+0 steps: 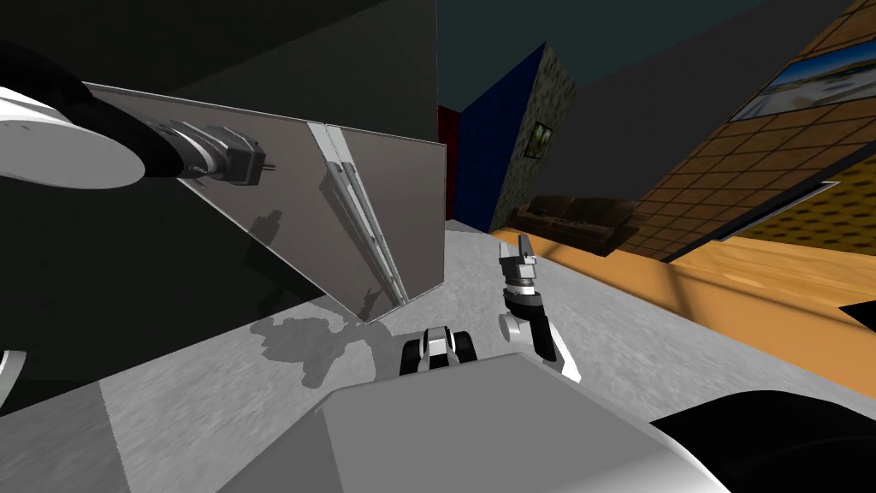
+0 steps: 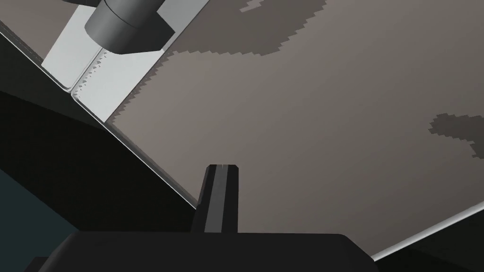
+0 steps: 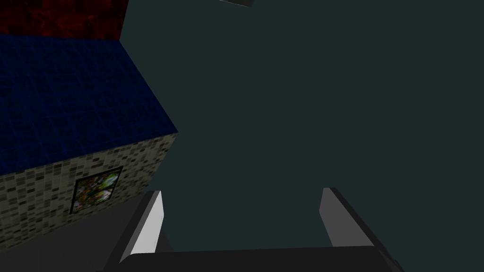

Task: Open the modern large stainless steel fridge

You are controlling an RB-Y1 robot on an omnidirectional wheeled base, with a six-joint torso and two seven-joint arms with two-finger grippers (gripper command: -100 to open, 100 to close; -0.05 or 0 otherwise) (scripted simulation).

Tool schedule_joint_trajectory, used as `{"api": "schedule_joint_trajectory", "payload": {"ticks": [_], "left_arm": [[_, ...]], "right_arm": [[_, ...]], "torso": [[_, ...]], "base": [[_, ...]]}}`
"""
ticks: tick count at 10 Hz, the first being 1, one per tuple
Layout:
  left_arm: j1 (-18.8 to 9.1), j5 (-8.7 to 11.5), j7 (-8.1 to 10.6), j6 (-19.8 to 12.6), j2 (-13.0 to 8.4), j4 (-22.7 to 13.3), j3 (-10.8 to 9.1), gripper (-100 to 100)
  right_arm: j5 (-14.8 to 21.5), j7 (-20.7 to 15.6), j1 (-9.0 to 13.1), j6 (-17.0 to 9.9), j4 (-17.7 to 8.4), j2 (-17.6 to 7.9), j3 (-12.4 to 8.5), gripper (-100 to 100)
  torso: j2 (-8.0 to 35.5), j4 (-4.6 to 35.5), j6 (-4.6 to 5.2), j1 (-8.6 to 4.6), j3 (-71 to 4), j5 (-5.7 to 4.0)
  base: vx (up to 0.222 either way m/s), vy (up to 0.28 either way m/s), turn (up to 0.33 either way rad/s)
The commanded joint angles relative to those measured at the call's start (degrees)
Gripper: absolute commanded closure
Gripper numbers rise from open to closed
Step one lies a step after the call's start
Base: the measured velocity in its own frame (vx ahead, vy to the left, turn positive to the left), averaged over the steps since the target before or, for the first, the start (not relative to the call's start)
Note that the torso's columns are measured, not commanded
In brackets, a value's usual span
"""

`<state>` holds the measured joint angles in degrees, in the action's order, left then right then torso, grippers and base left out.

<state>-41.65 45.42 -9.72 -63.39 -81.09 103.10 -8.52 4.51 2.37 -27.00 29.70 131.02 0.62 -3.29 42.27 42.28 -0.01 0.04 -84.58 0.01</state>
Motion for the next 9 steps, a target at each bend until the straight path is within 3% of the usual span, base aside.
{"api": "schedule_joint_trajectory", "payload": {"ticks": [1,2,9], "left_arm": [[-0.26,1.31,-0.40,0.29,0.25,0.69,-0.01,100],[-0.58,1.32,-0.58,-0.45,-0.61,1.09,0.17,-100],[-1.49,0.65,-0.87,-3.18,-3.52,1.92,0.84,-100]], "right_arm": [[0.00,0.00,0.00,0.00,0.00,0.00,0.00,0],[0.00,0.00,-0.02,0.00,0.00,0.01,0.01,0],[0.00,0.00,-0.05,0.01,0.02,0.03,0.02,0]], "torso": [[0.02,0.00,0.00,0.00,0.01,0.01],[-0.28,-0.07,-0.01,-0.35,-0.15,-0.08],[0.09,0.03,0.00,-0.02,0.06,-0.01]], "base": [[-0.097,0.093,-0.024],[0.105,-0.039,-0.051],[0.185,-0.113,-0.040]]}}
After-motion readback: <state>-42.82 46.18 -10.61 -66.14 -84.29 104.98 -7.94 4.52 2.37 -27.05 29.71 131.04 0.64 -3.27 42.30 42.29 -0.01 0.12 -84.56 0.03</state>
